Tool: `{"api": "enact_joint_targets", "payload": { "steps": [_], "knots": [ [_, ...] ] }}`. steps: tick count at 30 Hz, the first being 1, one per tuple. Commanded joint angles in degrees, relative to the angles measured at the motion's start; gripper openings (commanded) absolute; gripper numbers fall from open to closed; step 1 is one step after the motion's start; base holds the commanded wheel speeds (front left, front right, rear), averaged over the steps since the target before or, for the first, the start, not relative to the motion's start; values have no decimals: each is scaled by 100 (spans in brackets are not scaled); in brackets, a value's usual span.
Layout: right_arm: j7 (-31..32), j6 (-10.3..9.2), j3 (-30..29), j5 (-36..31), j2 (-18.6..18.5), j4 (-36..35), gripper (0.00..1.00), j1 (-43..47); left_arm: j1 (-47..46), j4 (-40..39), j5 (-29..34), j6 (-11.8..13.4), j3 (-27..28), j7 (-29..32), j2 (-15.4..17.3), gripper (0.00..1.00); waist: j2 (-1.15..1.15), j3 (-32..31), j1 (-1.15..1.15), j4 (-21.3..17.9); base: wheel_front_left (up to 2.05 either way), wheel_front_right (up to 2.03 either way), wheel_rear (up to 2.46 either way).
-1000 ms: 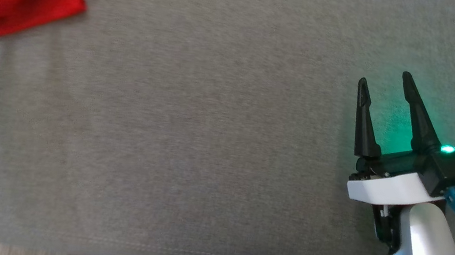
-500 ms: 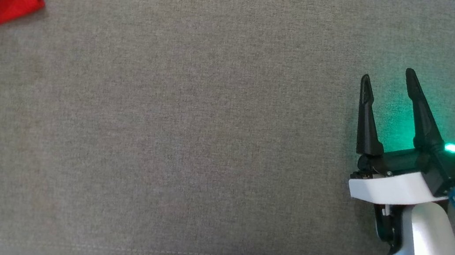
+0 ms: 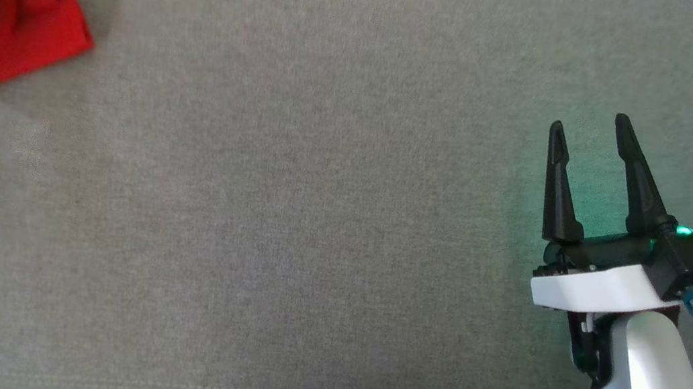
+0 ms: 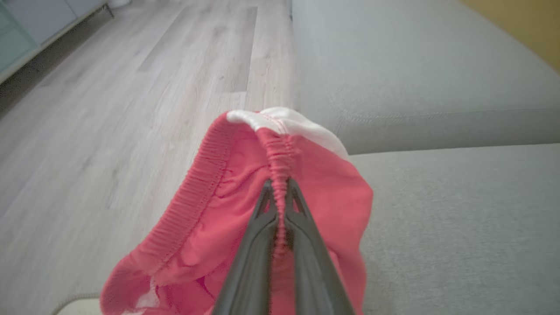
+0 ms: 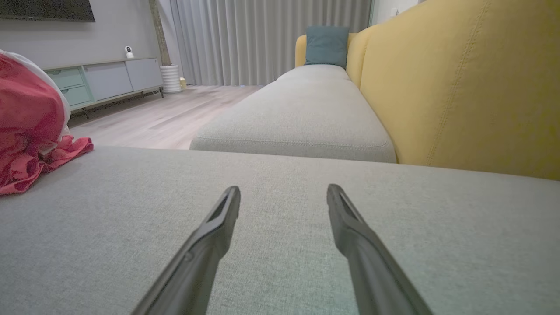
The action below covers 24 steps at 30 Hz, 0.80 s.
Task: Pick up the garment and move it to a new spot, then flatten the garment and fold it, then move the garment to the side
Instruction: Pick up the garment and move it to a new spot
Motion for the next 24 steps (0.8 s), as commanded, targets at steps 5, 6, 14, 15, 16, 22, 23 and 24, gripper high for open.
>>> {"api": "enact_joint_targets", "payload": {
  "steps": [5, 6, 14, 15, 16, 22, 23, 24],
  "knots": [
    [-61, 43, 34, 163, -11, -21, 100, 121, -317, -706, -103, -53, -399, -86, 448, 0, 0, -835, 0, -43, 0, 0, 0],
    [-61, 43, 33, 196, -11, 6, 100, 143, -333, -816, -165, -55, -566, -89, 455, 0, 0, -969, 0, -66, 0, 0, 0],
    [-61, 43, 39, 458, -11, 139, 100, 293, -552, -1761, -772, -59, -1692, -7, 492, 0, 0, -1673, 0, -419, 0, 0, 0],
    [-61, 43, 36, 486, -11, 144, 100, 296, -593, -1870, -844, -59, -1789, -15, 454, 0, 0, -1710, 0, -479, 0, 0, 0],
    [-61, 43, 35, 513, -11, 147, 100, 298, -630, -1967, -904, -59, -1875, -39, 404, 0, 0, -1741, 0, -538, 0, 0, 0],
    [-61, 43, -15, 611, -11, 119, 100, 316, -697, -2362, -1163, -60, -2226, -367, -124, 0, 0, -1725, 0, -750, 0, 0, 0],
    [-61, 43, -29, 629, -11, 116, 100, 322, -631, -2395, -1189, -60, -2296, -475, -266, 0, 0, -1709, 0, -775, 0, 0, 0],
    [-61, 43, -38, 647, -11, 114, 100, 326, -539, -2414, -1204, -60, -2367, -592, -399, 0, 0, -1689, 0, -799, 0, 0, 0]
  ]
}}
